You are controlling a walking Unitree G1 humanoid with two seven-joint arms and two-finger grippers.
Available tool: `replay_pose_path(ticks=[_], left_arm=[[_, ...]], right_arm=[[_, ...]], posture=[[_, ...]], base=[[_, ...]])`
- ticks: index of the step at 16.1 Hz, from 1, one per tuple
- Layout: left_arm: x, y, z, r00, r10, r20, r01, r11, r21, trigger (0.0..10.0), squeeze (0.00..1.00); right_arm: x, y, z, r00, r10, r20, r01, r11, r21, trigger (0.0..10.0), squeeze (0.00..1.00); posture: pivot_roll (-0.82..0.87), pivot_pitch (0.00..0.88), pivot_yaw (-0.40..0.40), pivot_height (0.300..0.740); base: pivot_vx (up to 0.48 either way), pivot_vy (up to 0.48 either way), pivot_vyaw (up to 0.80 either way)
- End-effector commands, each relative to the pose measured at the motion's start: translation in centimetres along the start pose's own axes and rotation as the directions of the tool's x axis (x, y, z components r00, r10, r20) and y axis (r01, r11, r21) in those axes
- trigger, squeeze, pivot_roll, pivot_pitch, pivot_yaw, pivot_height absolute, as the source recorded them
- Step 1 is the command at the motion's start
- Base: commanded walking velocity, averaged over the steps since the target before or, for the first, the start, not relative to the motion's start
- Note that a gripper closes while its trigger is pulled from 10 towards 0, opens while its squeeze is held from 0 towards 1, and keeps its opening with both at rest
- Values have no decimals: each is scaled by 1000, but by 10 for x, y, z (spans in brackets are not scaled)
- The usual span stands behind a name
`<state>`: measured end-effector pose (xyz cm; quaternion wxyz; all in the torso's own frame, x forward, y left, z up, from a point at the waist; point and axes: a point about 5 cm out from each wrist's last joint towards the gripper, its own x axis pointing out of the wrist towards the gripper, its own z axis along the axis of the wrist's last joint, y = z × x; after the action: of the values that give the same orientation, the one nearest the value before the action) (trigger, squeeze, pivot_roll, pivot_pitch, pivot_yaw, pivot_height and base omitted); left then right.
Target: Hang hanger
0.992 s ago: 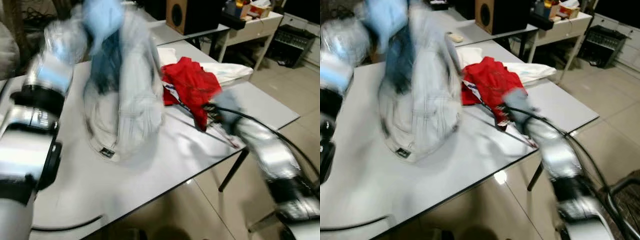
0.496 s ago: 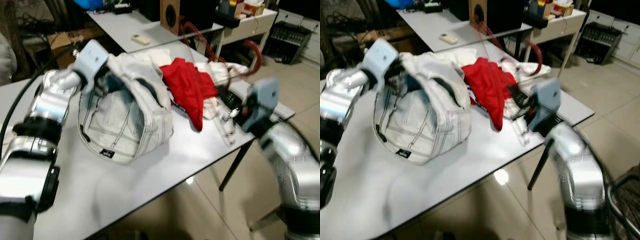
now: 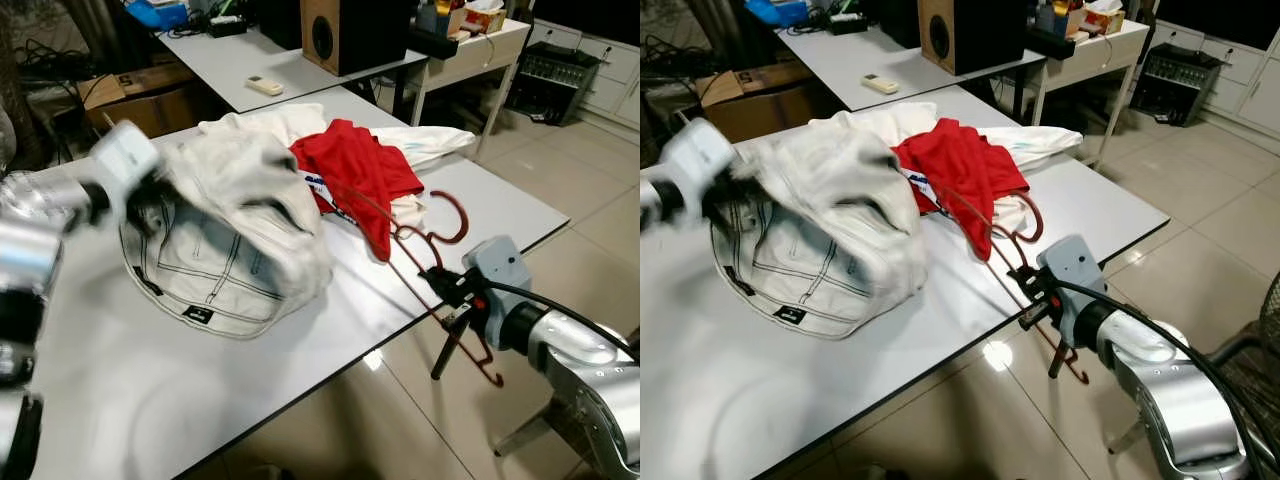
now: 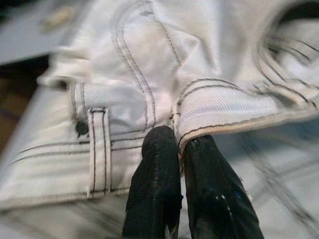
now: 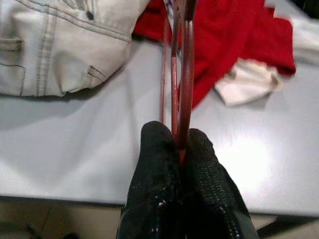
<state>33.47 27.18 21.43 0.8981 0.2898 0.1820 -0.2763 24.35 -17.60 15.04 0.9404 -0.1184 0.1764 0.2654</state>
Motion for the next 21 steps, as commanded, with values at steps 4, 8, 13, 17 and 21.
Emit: replay_pose_path(ticks=[4, 8, 13, 17, 21], left_arm=[[-37, -27, -1, 957, -271, -104, 270, 962, -22, 0, 0], [-67, -71, 1, 838, -536, -100, 526, 843, -113, 0, 0], [-9, -104, 54, 882, -304, 360, 419, 856, -302, 0, 0], [18, -49, 66, 942, 167, 291, -23, 897, -441, 0, 0], [20, -29, 67, 935, 257, 244, -120, 878, -463, 0, 0]], right_arm=[[49, 24, 12, 981, 192, -15, -193, 980, -40, 10000, 0], [103, 38, 54, 963, 262, 67, -251, 958, -136, 10000, 0], [129, 32, 130, 874, 100, 475, -100, 995, -23, 10000, 0], [96, -1, 109, 857, 82, 509, -75, 997, -34, 10000, 0], [47, -13, 59, 918, 168, 359, -106, 977, -186, 10000, 0]], posture=[[-49, 0, 59, 727], [-3, 0, 31, 727], [8, 0, 6, 727], [-49, 0, 58, 727], [-88, 0, 103, 727]], base=[[0, 0, 0], [0, 0, 0], [0, 0, 0], [0, 0, 0], [0, 0, 0]])
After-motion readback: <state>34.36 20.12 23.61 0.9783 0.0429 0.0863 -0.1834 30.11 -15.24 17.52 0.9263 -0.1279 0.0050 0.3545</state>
